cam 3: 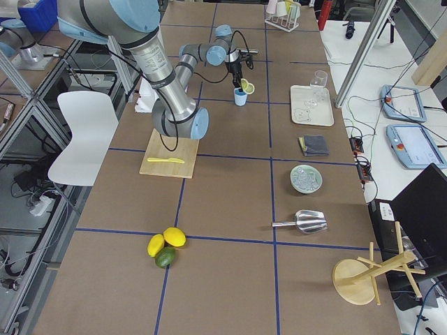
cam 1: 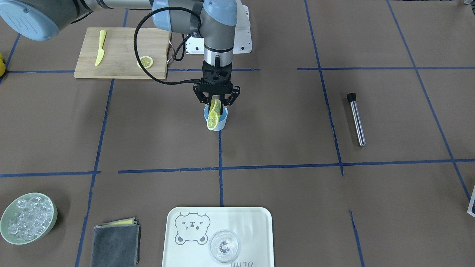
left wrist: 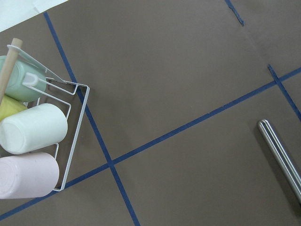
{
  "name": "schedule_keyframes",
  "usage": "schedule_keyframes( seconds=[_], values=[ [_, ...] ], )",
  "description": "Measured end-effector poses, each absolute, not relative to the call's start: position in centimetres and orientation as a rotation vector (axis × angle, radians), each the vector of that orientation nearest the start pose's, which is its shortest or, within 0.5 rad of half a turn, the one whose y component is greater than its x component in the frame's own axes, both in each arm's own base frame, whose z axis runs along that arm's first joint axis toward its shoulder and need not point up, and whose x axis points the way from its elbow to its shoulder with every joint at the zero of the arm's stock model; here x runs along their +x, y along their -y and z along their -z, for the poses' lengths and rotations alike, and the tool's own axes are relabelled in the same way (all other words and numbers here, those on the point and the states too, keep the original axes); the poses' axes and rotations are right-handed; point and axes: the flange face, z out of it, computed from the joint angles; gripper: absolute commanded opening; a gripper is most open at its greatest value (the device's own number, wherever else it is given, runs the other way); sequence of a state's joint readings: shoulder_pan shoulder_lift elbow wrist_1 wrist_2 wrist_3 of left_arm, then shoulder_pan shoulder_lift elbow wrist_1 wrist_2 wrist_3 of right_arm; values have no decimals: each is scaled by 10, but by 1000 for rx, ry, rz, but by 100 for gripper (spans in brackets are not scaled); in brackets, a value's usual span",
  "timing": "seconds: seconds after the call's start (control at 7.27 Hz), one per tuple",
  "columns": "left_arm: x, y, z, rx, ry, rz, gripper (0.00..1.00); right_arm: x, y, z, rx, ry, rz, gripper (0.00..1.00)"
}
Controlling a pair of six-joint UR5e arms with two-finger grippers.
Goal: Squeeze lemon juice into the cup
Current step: 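Lower the right gripper and release the lemon slices into the blue cup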
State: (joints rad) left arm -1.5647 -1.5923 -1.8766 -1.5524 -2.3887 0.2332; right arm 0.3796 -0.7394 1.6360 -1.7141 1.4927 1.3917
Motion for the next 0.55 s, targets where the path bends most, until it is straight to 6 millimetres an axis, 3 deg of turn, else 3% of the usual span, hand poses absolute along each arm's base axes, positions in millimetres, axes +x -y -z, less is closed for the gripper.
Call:
schedule_keyframes(
  seconds=[0.14,0.28,0.55],
  values=[
    [-58,497,-496,382,-777,-350,100,-597,386,-144,278,711,-217,42],
    [-58,497,-497,382,-777,-350,100,-597,382,-142,276,716,-213,53],
    [-58,497,-497,382,-778,-350,100,-597,381,-143,277,714,-210,83]
  ],
)
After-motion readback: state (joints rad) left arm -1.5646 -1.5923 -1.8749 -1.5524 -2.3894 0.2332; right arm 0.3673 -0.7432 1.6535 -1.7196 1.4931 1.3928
